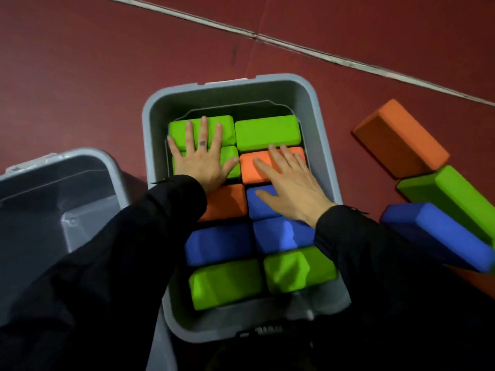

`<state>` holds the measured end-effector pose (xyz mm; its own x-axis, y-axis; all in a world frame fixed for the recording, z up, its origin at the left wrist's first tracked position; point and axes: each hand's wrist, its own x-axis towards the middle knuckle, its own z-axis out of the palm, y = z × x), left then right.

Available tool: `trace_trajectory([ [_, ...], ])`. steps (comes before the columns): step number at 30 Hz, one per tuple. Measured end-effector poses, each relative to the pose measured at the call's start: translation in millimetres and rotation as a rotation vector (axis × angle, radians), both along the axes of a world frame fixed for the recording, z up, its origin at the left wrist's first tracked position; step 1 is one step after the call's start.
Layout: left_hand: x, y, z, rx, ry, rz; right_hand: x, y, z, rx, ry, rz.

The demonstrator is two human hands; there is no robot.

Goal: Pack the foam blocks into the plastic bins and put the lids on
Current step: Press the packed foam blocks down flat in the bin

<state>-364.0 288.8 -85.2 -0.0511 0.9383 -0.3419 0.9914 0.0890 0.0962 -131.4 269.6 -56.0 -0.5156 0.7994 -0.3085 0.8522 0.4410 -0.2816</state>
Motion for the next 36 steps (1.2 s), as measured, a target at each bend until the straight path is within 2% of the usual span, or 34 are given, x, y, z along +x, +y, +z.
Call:
trace_trajectory([
  [3, 29.2, -45.3, 18.3, 0.055, -0.032, -0.053, 32.3, -19.5, 19.4, -0.074, -0.083, 0.088],
  [5, 41.8, -101.0, 29.0, 0.058, -0.046, -0.248, 49.8, -34.2, 31.1, -0.097, -0.127, 0.154],
  [7, 46.0, -156.8, 36.5, -0.047, -0.064, -0.428, 61.1, -53.4, 38.9, -0.125, -0.162, 0.293],
  [10, 41.6, -203.6, 34.2, -0.181, 0.055, -0.556, 66.5, -80.9, 38.1, -0.233, -0.284, 0.485],
  [12, 36.2, -209.7, 29.6, -0.196, 0.104, -0.539, 62.2, -91.2, 34.8, -0.259, -0.407, 0.531],
  [14, 30.1, -212.5, 29.0, -0.17, 0.108, -0.488, 58.5, -98.0, 34.2, -0.23, -0.473, 0.485],
  [17, 20.1, -230.4, 20.1, -0.125, 0.087, -0.402, 69.5, -115.2, 28.6, -0.167, -0.371, 0.37],
  [19, 20.4, -236.6, 18.6, -0.109, 0.09, -0.367, 86.9, -135.2, 20.2, -0.038, -0.28, 0.383],
  [24, 20.9, -234.8, 13.2, -0.07, 0.05, -0.26, 94.4, -142.0, 12.6, 0.106, -0.258, 0.35],
  [27, 21.6, -236.1, 17.1, -0.075, 0.061, -0.291, 95.6, -148.9, 7.3, 0.111, -0.243, 0.317],
  [30, 21.1, -233.0, 14.7, -0.151, 0.075, -0.433, 99.7, -140.0, 3.6, 0.148, -0.227, 0.51],
  [32, 22.3, -229.4, 16.2, -0.256, 0.09, -0.522, 94.4, -128.1, 7.5, 0.082, -0.263, 0.603],
  [34, 26.1, -222.9, 24.8, -0.307, 0.103, -0.539, 90.8, -126.9, 7.7, 0.042, -0.302, 0.491],
  [36, 19.2, -219.3, 28.0, -0.247, 0.093, -0.557, 87.5, -135.0, 5.7, 0.065, -0.301, 0.358],
])
